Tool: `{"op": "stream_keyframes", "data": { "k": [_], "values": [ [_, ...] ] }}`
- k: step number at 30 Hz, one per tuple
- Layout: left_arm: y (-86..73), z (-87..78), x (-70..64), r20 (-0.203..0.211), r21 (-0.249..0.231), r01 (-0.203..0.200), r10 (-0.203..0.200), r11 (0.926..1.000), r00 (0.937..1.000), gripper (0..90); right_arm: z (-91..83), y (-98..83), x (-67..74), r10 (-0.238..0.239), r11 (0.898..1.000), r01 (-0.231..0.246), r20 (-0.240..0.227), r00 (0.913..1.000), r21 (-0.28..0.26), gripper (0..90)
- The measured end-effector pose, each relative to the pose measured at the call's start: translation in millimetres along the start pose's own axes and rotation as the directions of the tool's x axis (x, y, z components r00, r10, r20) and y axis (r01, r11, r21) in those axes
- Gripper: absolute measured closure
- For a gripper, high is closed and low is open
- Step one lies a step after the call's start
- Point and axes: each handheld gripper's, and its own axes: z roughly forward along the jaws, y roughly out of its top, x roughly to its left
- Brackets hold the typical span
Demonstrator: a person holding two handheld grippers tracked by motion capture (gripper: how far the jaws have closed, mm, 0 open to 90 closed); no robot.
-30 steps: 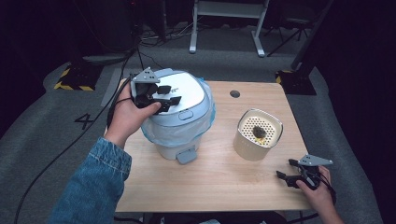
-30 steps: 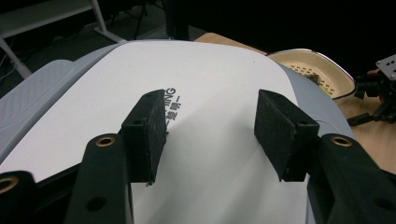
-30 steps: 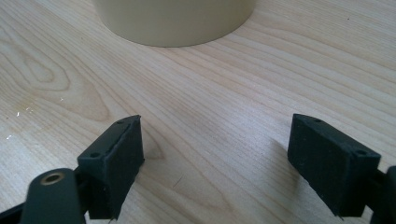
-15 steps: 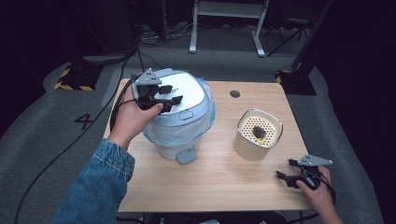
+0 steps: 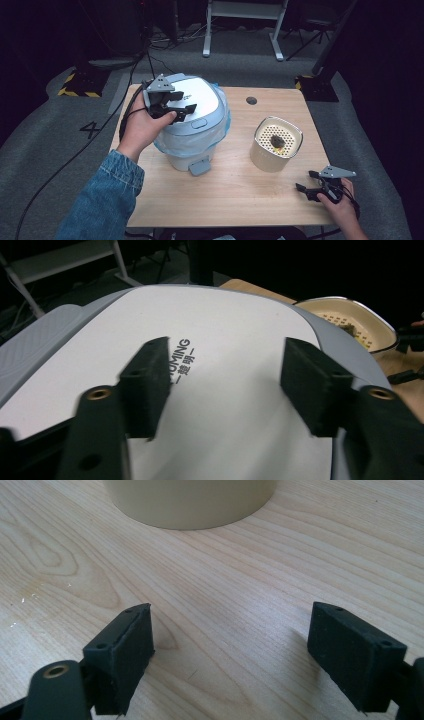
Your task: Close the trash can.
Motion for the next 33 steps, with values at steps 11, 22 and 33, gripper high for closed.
{"op": "stream_keyframes", "data": {
  "k": [11,22,33],
  "values": [
    [1.1,-20.2,-3.2,0.086,-0.115,0.024,-0.014,0.9931,0.9962,33.6,0.0,0.0,0.0,0.000,1.000,0.000,0.000,1.0000,0.000,18.6],
    [-16.5,-53.0,-23.0,0.087,-0.098,0.011,-0.003,0.9951,0.9962,31.4,0.7,0.6,2.1,0.007,1.000,-0.007,0.013,0.9999,0.001,17.6],
    [-61.4,-75.3,-28.0,0.033,-0.059,0.033,-0.032,0.9977,0.9989,30.6,1.7,1.5,3.1,0.011,1.000,-0.011,0.020,0.9997,0.005,16.7]
  ]
}}
